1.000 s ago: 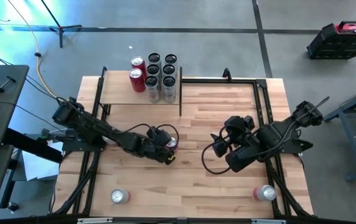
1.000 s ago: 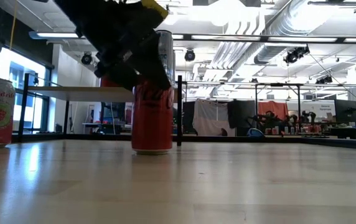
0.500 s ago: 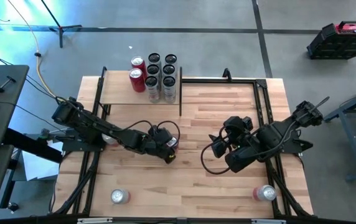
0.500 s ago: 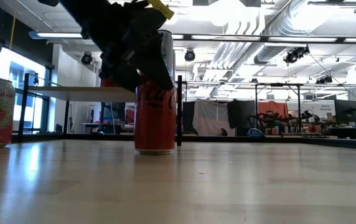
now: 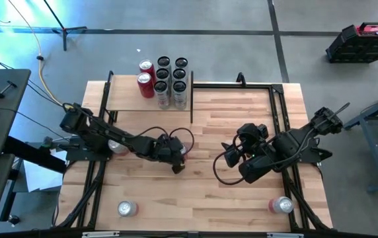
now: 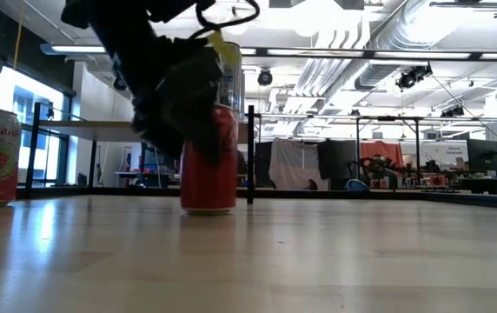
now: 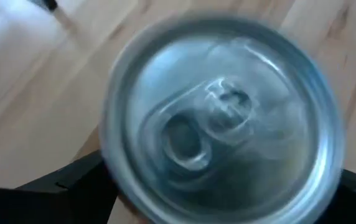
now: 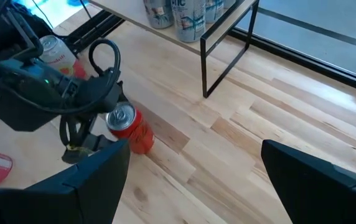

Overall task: Place canned beverage on shelf
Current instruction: Put the red soda can on the shelf aligned with the other red soda cans

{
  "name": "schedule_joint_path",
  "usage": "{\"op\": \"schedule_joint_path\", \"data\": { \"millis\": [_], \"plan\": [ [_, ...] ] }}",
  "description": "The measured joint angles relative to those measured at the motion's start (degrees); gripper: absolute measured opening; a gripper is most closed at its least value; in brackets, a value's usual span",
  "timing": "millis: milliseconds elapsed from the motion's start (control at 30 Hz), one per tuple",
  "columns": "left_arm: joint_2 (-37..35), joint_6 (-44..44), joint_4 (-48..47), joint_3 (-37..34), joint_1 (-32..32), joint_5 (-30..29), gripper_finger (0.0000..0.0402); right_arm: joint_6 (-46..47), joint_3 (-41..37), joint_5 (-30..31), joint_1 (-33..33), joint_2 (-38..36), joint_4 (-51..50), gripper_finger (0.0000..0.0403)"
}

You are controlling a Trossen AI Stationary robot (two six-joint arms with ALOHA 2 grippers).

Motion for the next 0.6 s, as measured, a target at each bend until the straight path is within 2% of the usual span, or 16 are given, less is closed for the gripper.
{"op": "schedule_joint_path", "data": {
  "millis": [200, 333, 600],
  "plan": [
    [1.26, -0.19, 0.6, 0.25, 0.67, -0.85, 0.0361, 0.73, 0.0, 0.33, 0.0, 0.03, 0.16, 0.0348],
    [0.78, 3.55, 2.82, 0.28, 0.71, -0.94, 0.0361, 0.8, 0.0, 0.33, 0.0, 0.04, 0.15, 0.0348],
    [-0.66, 5.08, 3.08, 0.35, 0.73, 2.15, 0.0346, -0.4, 0.0, 1.97, 0.0, 0.04, 0.04, 0.0348]
  ]
}}
